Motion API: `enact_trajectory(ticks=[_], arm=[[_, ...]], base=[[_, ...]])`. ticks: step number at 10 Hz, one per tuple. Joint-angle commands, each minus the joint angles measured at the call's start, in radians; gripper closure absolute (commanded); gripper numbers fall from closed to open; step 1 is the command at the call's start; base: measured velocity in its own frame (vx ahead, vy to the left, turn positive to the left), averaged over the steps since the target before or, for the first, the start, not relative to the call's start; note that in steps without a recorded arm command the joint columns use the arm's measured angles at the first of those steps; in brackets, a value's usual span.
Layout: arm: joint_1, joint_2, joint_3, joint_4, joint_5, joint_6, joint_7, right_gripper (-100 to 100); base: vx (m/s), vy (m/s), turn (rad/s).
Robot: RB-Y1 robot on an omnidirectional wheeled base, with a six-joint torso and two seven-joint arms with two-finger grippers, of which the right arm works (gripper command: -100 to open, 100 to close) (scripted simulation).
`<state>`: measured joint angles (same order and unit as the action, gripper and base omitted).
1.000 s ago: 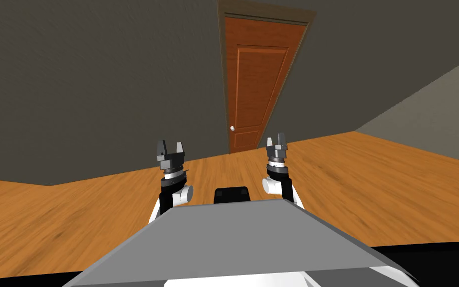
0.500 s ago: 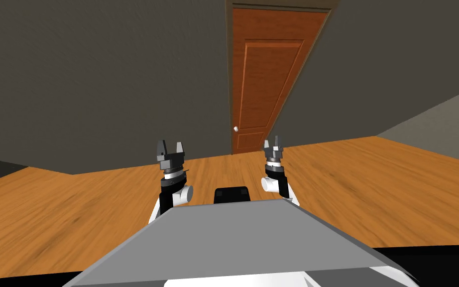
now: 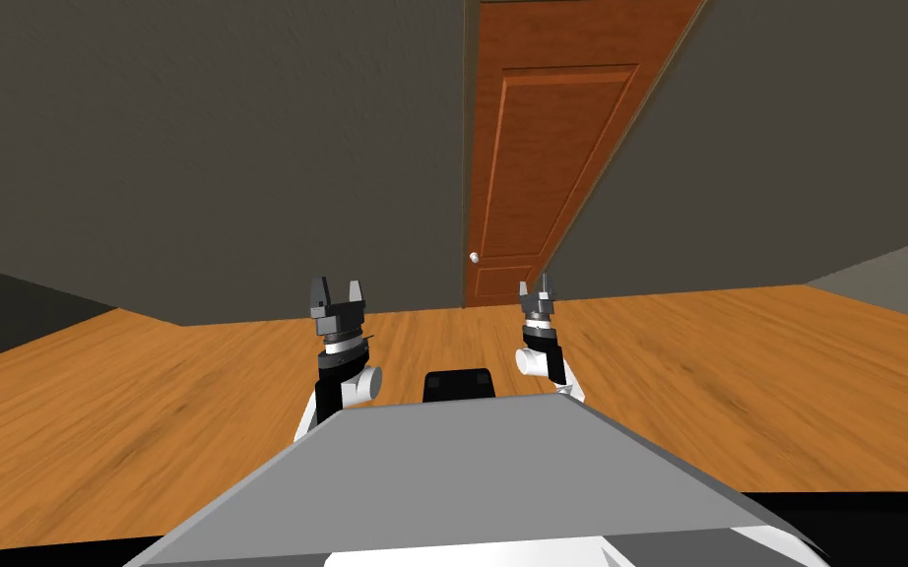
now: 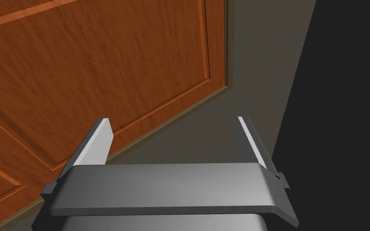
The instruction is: Pull the door open
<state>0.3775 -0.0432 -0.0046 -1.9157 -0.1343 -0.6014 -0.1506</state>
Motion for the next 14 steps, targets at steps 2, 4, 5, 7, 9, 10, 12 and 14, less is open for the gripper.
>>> enact_trajectory(ticks=[2,4,5,7,9,10,12,14], arm=[[-0.019,-0.009,-0.012,0.053,-0.022,-0.011,-0.049,-100],[-0.031,-0.012,-0.018,0.086,-0.035,-0.018,-0.077,-100],[-0.044,-0.016,-0.024,0.118,-0.048,-0.025,-0.105,-100],[-0.070,-0.022,-0.036,0.177,-0.074,-0.038,-0.162,-100],[-0.083,-0.025,-0.043,0.221,-0.088,-0.045,-0.192,-100],[-0.097,-0.027,-0.049,0.256,-0.102,-0.053,-0.221,-100],[-0.124,-0.032,-0.062,0.315,-0.130,-0.067,-0.280,-100],[-0.138,-0.034,-0.069,0.362,-0.144,-0.074,-0.312,-100]], base=[[0.055,-0.025,0.088],[0.063,-0.028,0.128],[0.050,-0.025,0.119],[0.079,-0.040,0.180],[0.073,-0.047,0.122],[0.045,-0.032,0.114],[0.075,-0.039,0.195],[0.069,-0.045,0.144]])
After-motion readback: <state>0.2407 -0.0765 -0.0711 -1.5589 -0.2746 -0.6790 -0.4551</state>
